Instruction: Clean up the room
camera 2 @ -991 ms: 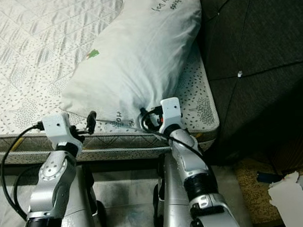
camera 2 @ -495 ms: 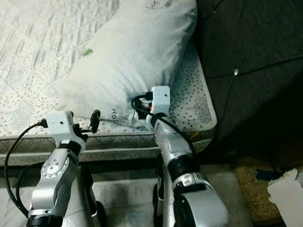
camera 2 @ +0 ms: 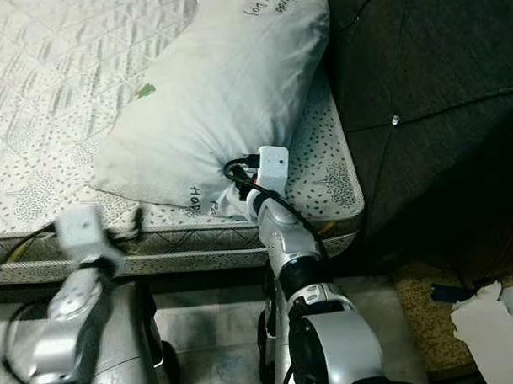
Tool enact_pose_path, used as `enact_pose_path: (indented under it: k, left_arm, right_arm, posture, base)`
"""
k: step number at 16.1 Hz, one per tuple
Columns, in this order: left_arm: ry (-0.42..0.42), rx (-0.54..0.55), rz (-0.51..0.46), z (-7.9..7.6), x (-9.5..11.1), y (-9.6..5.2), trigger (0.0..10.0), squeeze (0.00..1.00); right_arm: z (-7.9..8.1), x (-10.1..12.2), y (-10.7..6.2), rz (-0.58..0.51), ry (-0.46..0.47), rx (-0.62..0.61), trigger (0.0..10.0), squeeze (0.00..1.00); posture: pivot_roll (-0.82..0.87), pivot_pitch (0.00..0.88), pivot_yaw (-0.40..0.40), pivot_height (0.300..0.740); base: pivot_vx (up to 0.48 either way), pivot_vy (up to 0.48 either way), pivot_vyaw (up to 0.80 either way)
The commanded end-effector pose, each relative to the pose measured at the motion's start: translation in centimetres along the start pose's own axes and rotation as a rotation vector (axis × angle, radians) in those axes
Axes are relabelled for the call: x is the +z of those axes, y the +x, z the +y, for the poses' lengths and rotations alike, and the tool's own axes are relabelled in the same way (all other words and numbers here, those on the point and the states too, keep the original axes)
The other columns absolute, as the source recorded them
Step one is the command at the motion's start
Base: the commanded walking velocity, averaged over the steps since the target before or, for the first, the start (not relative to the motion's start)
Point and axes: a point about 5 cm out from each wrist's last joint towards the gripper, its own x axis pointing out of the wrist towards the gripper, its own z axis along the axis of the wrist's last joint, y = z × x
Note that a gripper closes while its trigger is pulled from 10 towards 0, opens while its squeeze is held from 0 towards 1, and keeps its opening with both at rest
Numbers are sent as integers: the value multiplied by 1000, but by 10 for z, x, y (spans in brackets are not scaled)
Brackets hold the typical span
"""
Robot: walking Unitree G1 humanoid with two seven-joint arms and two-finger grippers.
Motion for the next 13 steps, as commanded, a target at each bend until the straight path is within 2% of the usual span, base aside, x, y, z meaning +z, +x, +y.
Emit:
enact_pose_path:
  k: [1,2,5,7,8,10,11,12,13]
  left_arm:
    - [9,19,5,3,0,-2,10000,0]
    - [-14,-18,-12,0,3,-4,10000,0]
    - [-7,-38,-24,-4,5,-1,10000,0]
    - [0,-42,-37,-6,9,4,10000,0]
    - [1,-42,-37,-7,9,5,10000,0]
    - [1,-45,-44,-6,11,7,10000,0]
    - [2,-47,-45,-6,11,7,10000,0]
    - [11,-61,-53,-9,12,8,10000,0]
    - [17,-64,-58,-11,12,9,10000,0]
  right_arm:
    - [-2,-4,-1,11,7,-16,0,0]
    - [-7,-5,-1,10,6,-30,0,0]
    - [-16,-3,-1,-1,-31,-49,0,0]
    - [-44,17,1,-42,-64,-136,0,0]
    - [-49,21,1,-50,-69,-151,0,0]
    - [-83,52,-3,-117,-102,-256,0,0]
    - [-94,61,-6,-138,-114,-287,0,0]
    - [-116,78,-13,-181,-137,-355,0,0]
    - [-128,88,-18,-203,-147,-393,0,0]
  posture:
    - [53,195,-29,528]
    - [58,186,-32,528]
    - [61,168,-36,528]
    - [60,157,-35,528]
    - [60,157,-35,528]
    - [58,154,-34,528]
    - [54,149,-34,528]
    - [47,147,-30,528]
    - [44,147,-28,528]
  base:
    - [0,0,0]
    - [0,0,0]
    - [0,0,0]
    - [0,0,0]
    - [0,0,0]
    - [0,0,0]
    - [0,0,0]
    - [0,0,0]
    - [0,0,0]
